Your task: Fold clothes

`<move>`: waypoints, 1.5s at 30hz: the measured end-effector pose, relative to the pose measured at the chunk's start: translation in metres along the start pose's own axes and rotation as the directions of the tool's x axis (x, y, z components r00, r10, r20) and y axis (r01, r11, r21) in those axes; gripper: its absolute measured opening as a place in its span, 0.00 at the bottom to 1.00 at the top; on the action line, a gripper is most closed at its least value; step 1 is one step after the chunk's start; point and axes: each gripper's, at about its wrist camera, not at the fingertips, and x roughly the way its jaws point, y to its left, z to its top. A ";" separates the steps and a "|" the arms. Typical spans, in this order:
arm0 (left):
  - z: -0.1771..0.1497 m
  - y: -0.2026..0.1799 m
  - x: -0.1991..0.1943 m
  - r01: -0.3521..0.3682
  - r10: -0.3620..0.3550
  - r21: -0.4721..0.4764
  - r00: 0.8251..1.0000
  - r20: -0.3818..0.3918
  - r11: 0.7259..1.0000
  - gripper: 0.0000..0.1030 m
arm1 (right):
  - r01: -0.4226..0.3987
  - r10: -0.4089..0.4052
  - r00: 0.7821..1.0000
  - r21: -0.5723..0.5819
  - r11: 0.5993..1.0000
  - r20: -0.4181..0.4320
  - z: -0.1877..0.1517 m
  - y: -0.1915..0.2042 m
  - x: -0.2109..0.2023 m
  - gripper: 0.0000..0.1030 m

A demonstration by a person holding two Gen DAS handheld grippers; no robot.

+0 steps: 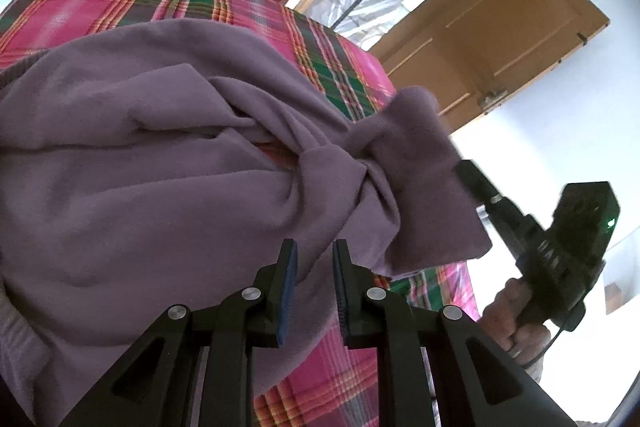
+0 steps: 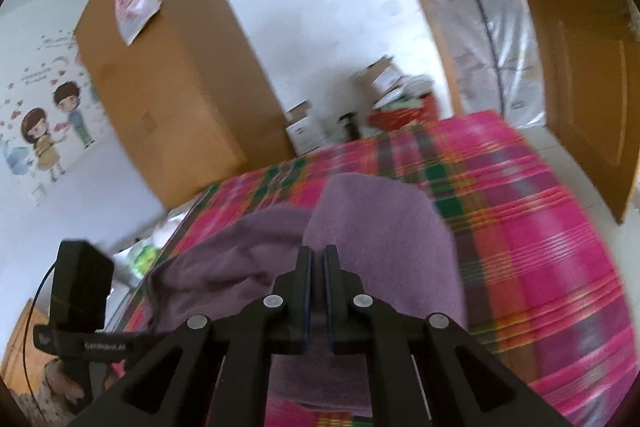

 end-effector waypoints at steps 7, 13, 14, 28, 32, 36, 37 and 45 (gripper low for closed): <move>0.001 0.001 0.000 0.017 -0.017 -0.036 1.000 -0.006 0.999 0.17 | -0.070 0.070 0.995 -0.004 0.998 -0.073 -0.030 0.022 0.033 0.06; 0.001 0.001 0.004 0.024 -0.024 -0.056 1.000 -0.007 0.998 0.17 | -0.080 0.080 0.992 0.003 0.997 -0.098 -0.041 0.027 0.040 0.06; 0.002 0.000 0.005 0.025 -0.026 -0.053 1.000 -0.010 0.998 0.17 | -0.078 0.078 0.992 0.004 0.997 -0.099 -0.041 0.027 0.039 0.06; 0.006 -0.013 0.009 0.042 -0.043 -0.041 0.999 -0.033 0.998 0.17 | -0.058 0.057 0.998 0.046 0.997 0.030 -0.032 0.009 -0.031 0.31; 0.005 -0.016 0.005 0.060 -0.062 -0.046 0.998 -0.028 0.997 0.22 | 0.013 -0.029 0.997 0.206 0.978 0.075 -0.037 -0.035 -0.056 0.42; 0.003 -0.028 0.011 0.069 -0.070 -0.029 0.996 -0.049 0.997 0.29 | -0.011 0.009 1.000 0.467 0.884 0.008 -0.056 -0.091 -0.048 0.45; 0.003 -0.030 0.013 0.074 -0.076 -0.033 0.995 -0.061 0.997 0.32 | -0.032 0.037 0.999 0.512 0.859 -0.001 -0.061 -0.099 -0.044 0.46; 0.000 -0.029 0.030 0.065 -0.072 -0.064 0.991 -0.114 0.996 0.34 | -0.156 0.184 0.982 0.667 0.729 0.030 -0.077 -0.128 -0.026 0.52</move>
